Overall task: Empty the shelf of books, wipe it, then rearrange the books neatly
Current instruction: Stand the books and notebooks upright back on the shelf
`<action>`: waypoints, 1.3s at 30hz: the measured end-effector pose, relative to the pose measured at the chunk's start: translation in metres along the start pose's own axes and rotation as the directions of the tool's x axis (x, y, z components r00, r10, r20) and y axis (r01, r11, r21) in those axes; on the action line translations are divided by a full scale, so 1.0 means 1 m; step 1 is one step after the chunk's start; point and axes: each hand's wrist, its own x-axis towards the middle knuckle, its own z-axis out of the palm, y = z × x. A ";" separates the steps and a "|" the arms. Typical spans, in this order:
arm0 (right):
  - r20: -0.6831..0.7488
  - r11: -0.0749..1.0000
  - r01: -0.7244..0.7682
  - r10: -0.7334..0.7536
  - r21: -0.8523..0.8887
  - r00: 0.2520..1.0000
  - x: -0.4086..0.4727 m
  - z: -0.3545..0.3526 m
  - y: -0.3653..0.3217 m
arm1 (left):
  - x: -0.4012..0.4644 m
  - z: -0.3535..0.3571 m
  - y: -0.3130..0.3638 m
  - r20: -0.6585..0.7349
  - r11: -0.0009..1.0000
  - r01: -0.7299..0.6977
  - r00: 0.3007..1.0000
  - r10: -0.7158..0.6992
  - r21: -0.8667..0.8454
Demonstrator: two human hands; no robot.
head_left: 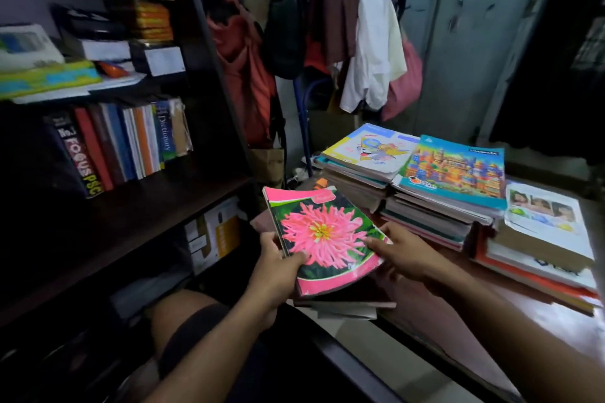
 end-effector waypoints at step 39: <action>0.445 0.571 0.786 -0.783 0.238 0.435 -0.032 0.352 -0.320 | -0.078 -0.296 0.030 -0.823 0.695 -0.700 0.487 0.293 -0.167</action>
